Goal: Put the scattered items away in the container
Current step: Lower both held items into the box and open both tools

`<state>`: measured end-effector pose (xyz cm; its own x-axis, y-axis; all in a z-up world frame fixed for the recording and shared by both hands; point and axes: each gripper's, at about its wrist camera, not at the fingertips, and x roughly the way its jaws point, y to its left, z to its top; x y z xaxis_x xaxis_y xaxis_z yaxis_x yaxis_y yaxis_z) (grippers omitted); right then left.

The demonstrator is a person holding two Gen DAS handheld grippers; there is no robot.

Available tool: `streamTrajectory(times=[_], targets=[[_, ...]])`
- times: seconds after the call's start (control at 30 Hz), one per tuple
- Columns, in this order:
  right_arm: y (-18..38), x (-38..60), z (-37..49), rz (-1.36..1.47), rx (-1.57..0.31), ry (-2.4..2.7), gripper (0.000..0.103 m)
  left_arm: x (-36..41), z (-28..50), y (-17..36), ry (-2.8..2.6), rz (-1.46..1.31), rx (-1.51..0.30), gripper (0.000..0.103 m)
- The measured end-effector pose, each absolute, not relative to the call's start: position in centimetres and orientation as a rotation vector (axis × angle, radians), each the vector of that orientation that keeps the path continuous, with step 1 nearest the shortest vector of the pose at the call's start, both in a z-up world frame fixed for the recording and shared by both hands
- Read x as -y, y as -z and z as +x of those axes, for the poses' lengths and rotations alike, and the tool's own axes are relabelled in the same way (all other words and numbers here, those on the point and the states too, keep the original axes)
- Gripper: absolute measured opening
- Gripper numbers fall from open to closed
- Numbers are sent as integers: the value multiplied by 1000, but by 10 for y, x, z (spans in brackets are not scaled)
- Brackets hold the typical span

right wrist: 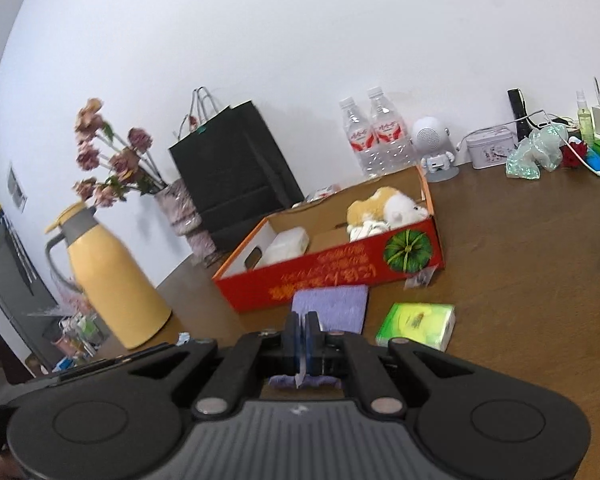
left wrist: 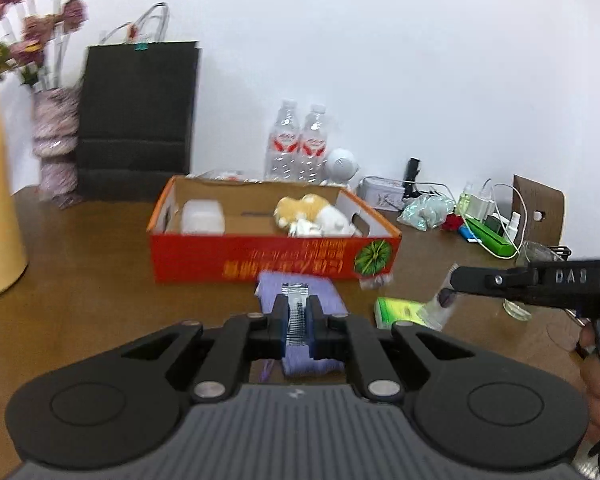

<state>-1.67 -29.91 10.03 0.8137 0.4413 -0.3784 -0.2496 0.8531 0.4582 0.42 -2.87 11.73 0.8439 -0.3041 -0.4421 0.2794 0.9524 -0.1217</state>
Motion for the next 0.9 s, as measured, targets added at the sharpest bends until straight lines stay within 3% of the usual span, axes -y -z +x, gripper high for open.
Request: streamTrajectory(times=[0.2, 0.4, 0.6, 0.67, 0.73, 0.77, 0.8, 0.83, 0.9], targets=[[-149, 311, 78, 432, -452, -348, 2, 39, 133, -156, 368, -57, -563, 10], [-144, 290, 238, 311, -758, -222, 2, 65, 287, -110, 368, -153, -919, 10], [-98, 261, 309, 90, -1014, -149, 3, 88, 318, -62, 370, -55, -1047, 11], [-83, 253, 316, 7, -1069, -102, 12, 90, 320, -55, 368, -41, -1073, 12], [-78, 249, 324, -36, -1105, -81, 17, 82, 323, -60, 366, -80, -1087, 23], [-81, 249, 325, -33, -1104, -91, 20, 77, 324, -64, 367, -91, -1087, 36], [-87, 251, 325, -18, -1094, -106, 29, 71, 324, -72, 365, -91, -1070, 48], [-93, 253, 325, -3, -1082, -112, 40, 68, 324, -79, 358, -83, -1054, 52], [-110, 259, 325, 20, -1054, -116, 51, 62, 329, -94, 337, -72, -1049, 70]])
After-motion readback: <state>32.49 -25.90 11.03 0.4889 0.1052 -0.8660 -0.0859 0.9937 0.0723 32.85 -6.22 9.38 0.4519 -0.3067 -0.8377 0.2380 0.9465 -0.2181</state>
